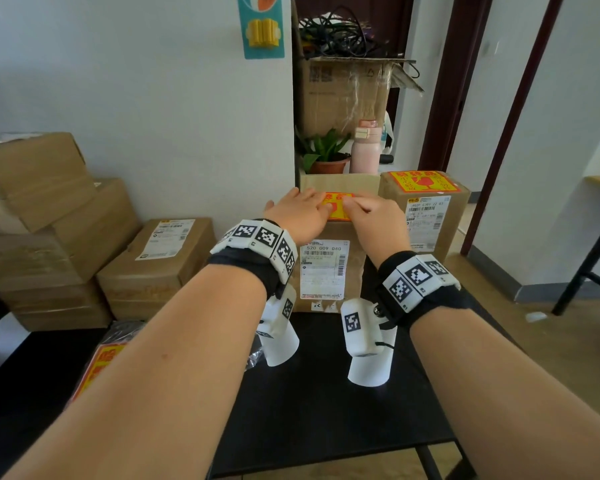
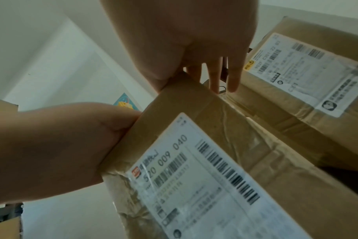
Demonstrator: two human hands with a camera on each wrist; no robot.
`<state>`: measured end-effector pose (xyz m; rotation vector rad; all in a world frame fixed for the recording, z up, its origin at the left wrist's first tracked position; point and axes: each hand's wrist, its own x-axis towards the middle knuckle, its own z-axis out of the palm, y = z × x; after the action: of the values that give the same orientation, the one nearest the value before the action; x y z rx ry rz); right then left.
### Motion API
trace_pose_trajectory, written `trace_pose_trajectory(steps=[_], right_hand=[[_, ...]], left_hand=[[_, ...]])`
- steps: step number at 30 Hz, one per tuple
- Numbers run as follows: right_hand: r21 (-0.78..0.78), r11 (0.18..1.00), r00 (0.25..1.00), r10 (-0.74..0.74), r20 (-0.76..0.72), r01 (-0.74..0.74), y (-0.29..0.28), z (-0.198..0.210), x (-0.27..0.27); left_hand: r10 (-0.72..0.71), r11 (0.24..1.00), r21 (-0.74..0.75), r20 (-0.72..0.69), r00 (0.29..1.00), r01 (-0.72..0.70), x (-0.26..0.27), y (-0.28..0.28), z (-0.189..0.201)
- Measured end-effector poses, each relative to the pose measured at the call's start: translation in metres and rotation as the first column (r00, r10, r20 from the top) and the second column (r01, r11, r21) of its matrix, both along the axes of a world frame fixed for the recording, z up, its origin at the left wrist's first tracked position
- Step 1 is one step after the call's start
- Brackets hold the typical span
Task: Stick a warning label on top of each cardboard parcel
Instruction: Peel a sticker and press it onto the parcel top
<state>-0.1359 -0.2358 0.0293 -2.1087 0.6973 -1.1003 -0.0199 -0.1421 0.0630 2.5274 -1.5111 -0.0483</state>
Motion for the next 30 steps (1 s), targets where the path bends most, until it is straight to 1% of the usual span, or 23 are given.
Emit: trace_pose_trajectory(steps=[4, 7, 10, 12, 15, 19, 23, 26, 27, 30], right_hand=[[0.038, 0.999, 0.995, 0.014, 0.096, -0.018, 0.003, -0.003, -0.008], [0.121, 0.992, 0.983, 0.007, 0.183, -0.030, 0.009, -0.005, -0.013], [0.233, 0.971, 0.971, -0.013, 0.239, -0.045, 0.016, -0.007, -0.010], [0.312, 0.948, 0.962, -0.027, 0.271, -0.061, 0.018, -0.009, -0.010], [0.386, 0.918, 0.955, -0.027, 0.295, -0.093, 0.017, -0.011, -0.012], [0.426, 0.896, 0.955, -0.006, 0.298, -0.127, 0.016, -0.011, -0.014], [0.364, 0.928, 0.969, -0.011, 0.246, -0.082, 0.019, -0.009, -0.015], [0.344, 0.937, 0.978, -0.010, 0.208, -0.064, 0.021, -0.008, -0.018], [0.340, 0.939, 0.981, -0.013, 0.191, -0.054, 0.021, -0.007, -0.019], [0.318, 0.948, 0.991, -0.014, 0.132, -0.029, 0.021, -0.002, -0.021]], left_hand=[[0.018, 1.000, -0.010, -0.032, 0.999, -0.018, 0.000, -0.001, 0.000], [0.001, 1.000, 0.006, -0.049, 0.999, -0.001, 0.005, -0.005, -0.001], [-0.016, 1.000, 0.021, -0.072, 0.997, 0.018, 0.004, -0.005, 0.000], [-0.022, 1.000, 0.015, -0.079, 0.997, 0.024, 0.002, -0.004, 0.002], [-0.020, 1.000, 0.017, -0.062, 0.998, 0.022, -0.001, -0.002, 0.003], [-0.016, 1.000, 0.019, -0.053, 0.998, 0.017, 0.002, -0.005, 0.001], [0.024, 1.000, 0.009, -0.057, 0.998, -0.023, -0.004, 0.002, 0.003], [0.095, 0.995, -0.003, -0.070, 0.993, -0.095, -0.010, 0.010, 0.006], [0.129, 0.992, 0.003, -0.089, 0.988, -0.130, -0.013, 0.011, 0.008], [0.230, 0.972, 0.008, -0.205, 0.951, -0.234, -0.017, 0.017, 0.019]])
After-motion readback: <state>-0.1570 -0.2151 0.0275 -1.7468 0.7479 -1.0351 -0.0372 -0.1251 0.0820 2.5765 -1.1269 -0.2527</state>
